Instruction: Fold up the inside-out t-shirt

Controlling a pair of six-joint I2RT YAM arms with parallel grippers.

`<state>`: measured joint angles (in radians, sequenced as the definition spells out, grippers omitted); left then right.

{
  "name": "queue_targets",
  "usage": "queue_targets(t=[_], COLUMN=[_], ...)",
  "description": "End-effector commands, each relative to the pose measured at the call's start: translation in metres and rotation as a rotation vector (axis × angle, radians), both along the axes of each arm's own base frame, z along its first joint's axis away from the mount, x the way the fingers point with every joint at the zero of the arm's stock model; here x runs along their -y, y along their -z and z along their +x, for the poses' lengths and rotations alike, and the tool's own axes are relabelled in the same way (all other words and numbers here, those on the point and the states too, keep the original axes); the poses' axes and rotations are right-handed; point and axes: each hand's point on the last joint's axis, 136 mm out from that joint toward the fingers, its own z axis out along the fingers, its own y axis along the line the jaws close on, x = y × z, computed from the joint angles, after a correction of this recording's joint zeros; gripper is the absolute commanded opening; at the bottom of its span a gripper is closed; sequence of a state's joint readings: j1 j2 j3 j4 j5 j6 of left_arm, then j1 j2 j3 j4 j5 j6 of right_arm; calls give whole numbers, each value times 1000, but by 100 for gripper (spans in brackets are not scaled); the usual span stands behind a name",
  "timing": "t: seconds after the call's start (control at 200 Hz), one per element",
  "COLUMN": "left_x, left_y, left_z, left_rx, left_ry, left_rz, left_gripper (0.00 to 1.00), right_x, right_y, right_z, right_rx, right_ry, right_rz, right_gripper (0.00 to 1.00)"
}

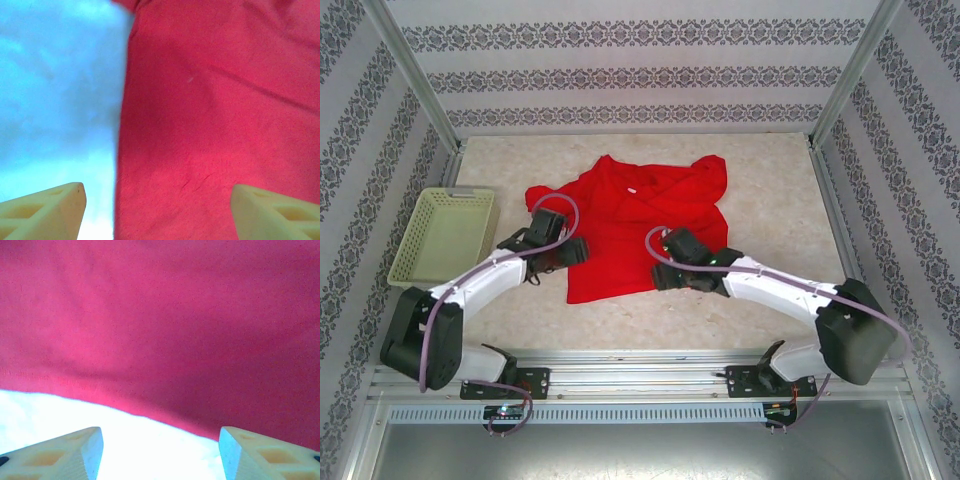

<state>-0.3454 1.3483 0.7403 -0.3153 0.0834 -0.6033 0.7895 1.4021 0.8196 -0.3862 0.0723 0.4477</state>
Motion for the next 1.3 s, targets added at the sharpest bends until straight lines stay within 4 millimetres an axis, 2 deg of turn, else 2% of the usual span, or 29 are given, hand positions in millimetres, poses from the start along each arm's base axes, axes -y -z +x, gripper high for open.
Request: queue_targets(t=[0.0, 0.065, 0.165, 0.355, 0.46, 0.62, 0.729, 1.009, 1.084, 1.149, 1.299], left_x=[-7, -8, -4, -2, 1, 2, 1, 8, 11, 13, 10], left_y=[0, -1, -1, 8, 11, 12, 11, 14, 13, 13, 12], left_z=[-12, -13, -15, -19, -19, -20, -20, -21, -21, -22, -25], left_rx=[15, 34, 36, 13, 13, 4, 13, -6, -8, -7, -7], left_ry=[11, 18, 45, 52, 58, 70, 73, 104, 120, 131, 127], left_rz=[28, 22, 12, -3, -14, -13, -6, -20, -22, -8, 42], left_gripper=[76, 76, 77, 77, 77, 77, 77, 77, 77, 77, 77], right_x=[-2, -11, -17, -11, -15, -15, -16, -20, -19, -19, -27], right_y=[30, 40, 44, 44, 42, 52, 55, 57, 57, 53, 39], right_z=[-12, -13, -8, 8, 16, 27, 31, 33, 33, 32, 18], right_rx=[-35, -38, -21, 28, 37, 13, 0, -19, -30, -23, 11], right_ry=[-52, -87, -99, -64, -66, -60, -66, -73, -69, -68, -156], right_rz=[-113, -158, -227, -315, -320, -339, -329, -283, -286, -278, -238], right_gripper=[62, 61, 60, 60, 60, 58, 53, 23, 18, 19, 29])
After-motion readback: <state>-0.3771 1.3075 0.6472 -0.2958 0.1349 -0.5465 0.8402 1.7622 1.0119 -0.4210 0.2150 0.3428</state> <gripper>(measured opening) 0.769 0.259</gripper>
